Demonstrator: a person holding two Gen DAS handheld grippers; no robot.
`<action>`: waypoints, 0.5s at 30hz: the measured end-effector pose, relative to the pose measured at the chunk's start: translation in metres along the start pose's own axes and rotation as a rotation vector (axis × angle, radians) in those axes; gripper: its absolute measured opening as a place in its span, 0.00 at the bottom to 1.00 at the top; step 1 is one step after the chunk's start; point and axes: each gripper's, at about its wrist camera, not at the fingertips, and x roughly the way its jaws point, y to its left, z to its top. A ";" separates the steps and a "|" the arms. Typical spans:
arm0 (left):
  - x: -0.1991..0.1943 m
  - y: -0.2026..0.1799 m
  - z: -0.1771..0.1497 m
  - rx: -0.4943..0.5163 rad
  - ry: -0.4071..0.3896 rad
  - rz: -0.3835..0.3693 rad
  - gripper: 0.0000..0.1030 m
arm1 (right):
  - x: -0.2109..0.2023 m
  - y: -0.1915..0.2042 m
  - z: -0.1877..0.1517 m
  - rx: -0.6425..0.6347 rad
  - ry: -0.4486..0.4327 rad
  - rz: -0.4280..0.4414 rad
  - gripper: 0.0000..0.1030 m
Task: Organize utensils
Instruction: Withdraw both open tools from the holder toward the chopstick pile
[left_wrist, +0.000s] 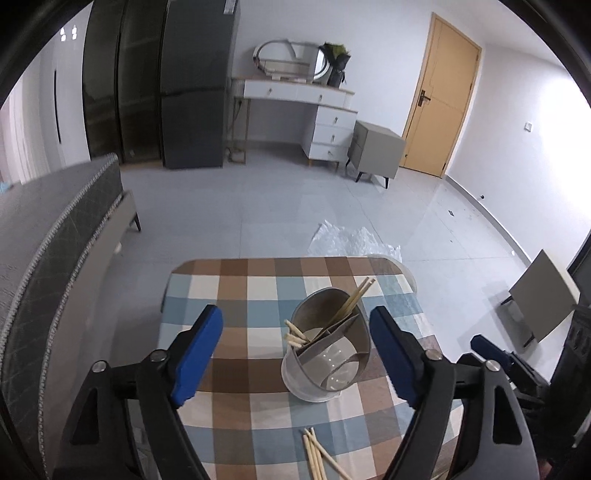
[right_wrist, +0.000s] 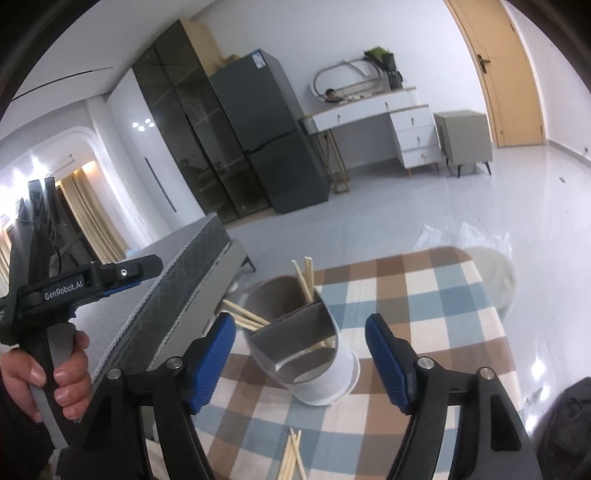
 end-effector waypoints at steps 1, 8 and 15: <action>-0.005 -0.001 -0.002 0.009 -0.010 0.011 0.81 | -0.004 0.003 -0.001 -0.006 0.002 0.008 0.72; -0.026 -0.002 -0.015 0.025 -0.053 0.044 0.82 | -0.032 0.019 -0.014 -0.042 -0.031 0.010 0.73; -0.036 0.000 -0.040 0.003 -0.083 0.056 0.82 | -0.043 0.029 -0.036 -0.060 -0.023 -0.006 0.81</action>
